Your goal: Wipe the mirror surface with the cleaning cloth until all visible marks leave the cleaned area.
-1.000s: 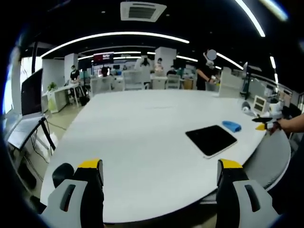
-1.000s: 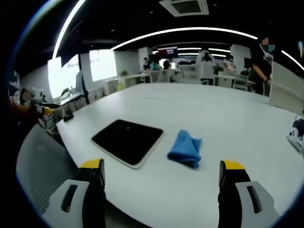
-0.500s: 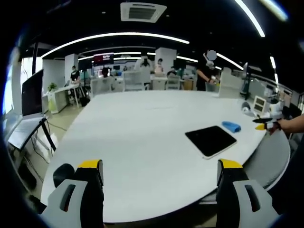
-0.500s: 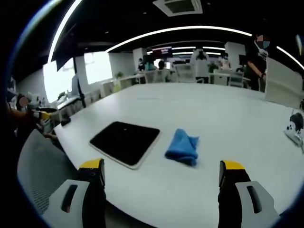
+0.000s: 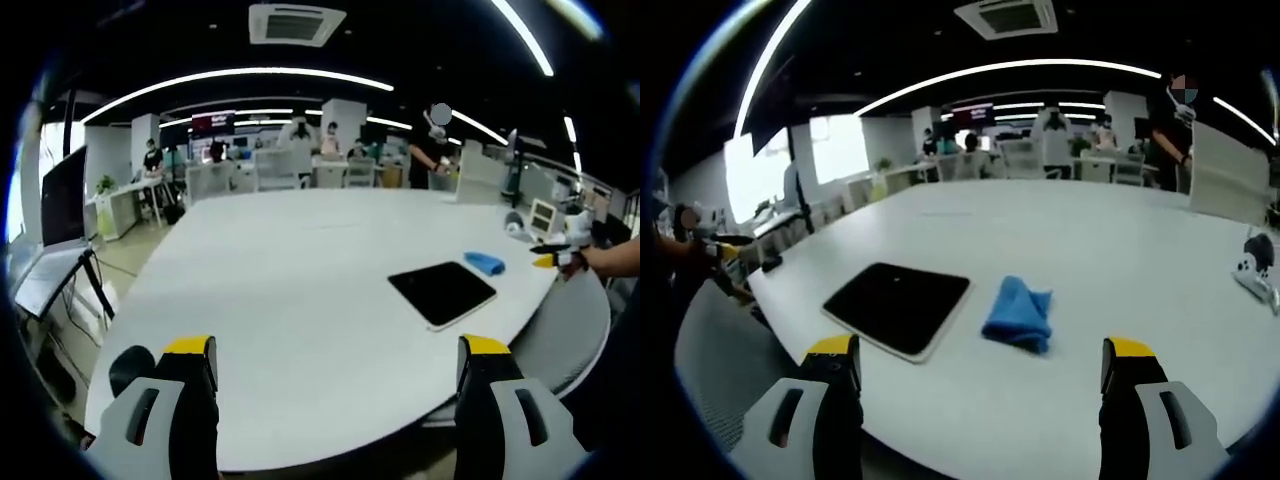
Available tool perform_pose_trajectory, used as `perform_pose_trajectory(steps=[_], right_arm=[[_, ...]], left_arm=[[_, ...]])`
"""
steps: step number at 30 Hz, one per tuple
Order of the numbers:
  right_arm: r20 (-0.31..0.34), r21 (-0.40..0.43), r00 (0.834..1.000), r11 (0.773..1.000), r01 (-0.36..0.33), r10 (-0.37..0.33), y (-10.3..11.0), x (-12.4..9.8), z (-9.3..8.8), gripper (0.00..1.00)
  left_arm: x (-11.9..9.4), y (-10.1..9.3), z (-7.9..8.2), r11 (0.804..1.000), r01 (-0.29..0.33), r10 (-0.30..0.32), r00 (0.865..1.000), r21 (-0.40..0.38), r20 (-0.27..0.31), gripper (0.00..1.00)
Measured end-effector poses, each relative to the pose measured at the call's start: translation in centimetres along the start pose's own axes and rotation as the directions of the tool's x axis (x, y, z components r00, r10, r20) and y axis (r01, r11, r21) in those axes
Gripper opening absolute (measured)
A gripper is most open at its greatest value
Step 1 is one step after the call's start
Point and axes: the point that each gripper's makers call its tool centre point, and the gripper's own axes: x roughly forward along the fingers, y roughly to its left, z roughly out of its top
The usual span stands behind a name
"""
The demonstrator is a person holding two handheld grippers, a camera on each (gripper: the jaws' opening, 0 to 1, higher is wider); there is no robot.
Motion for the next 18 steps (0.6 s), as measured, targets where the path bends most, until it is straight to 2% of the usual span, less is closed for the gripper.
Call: perform_pose_trajectory(steps=[4, 6, 10, 18], right_arm=[[0.005, 0.027, 1.0, 1.0, 0.008, -0.008, 0.1, 0.1, 0.1, 1.0], [-0.004, -0.012, 1.0, 1.0, -0.003, 0.003, 0.5, 0.4, 0.3, 1.0], [-0.015, -0.036, 1.0, 0.999, 0.006, -0.006, 0.2, 0.3, 0.1, 1.0], [-0.033, -0.047, 0.999, 0.998, 0.041, -0.043, -0.8, 0.0, -0.3, 1.0]], left_arm=[[0.4, -0.2, 0.5, 1.0, 0.017, -0.017, 1.0, 0.005, 0.007, 1.0], [0.6, 0.0, 0.5, 1.0, 0.021, -0.022, 1.0, 0.007, 0.012, 1.0], [1.1, 0.2, 0.2, 1.0, 0.026, -0.026, 1.0, -0.003, 0.013, 1.0], [2.0, 0.3, -0.1, 0.999, 0.038, -0.037, 0.999, -0.02, 0.014, 1.0]])
